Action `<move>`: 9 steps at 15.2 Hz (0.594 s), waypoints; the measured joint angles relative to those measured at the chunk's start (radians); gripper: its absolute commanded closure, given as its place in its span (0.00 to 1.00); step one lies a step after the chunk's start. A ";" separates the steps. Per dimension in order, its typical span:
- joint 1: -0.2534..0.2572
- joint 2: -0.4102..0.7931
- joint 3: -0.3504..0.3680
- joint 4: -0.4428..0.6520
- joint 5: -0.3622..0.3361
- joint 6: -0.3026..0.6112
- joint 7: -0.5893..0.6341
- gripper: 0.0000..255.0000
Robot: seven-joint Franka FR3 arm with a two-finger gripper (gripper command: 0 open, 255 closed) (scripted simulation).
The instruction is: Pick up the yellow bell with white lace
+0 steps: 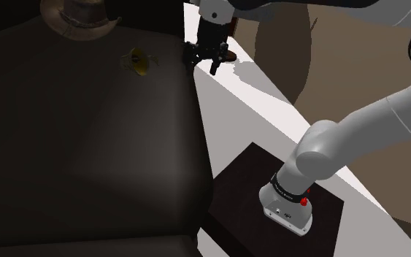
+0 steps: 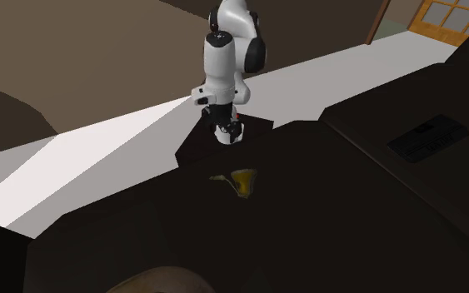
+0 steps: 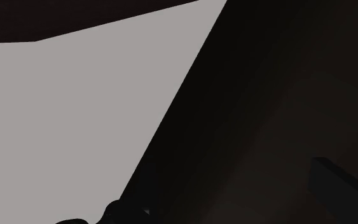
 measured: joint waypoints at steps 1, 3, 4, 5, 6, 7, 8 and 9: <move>0.001 0.032 0.020 0.034 -0.005 0.007 0.026 0.00; 0.000 0.091 0.052 0.106 -0.021 0.010 0.069 0.00; 0.000 0.108 0.063 0.126 -0.029 0.016 0.086 0.00; 0.000 0.134 0.079 0.151 -0.039 0.024 0.108 0.00; 0.002 0.171 0.101 0.192 -0.053 0.027 0.139 0.00; 0.003 0.204 0.117 0.234 -0.068 0.025 0.164 0.00; 0.005 0.231 0.134 0.268 -0.082 0.023 0.189 0.00; 0.007 0.261 0.149 0.299 -0.099 0.027 0.213 0.00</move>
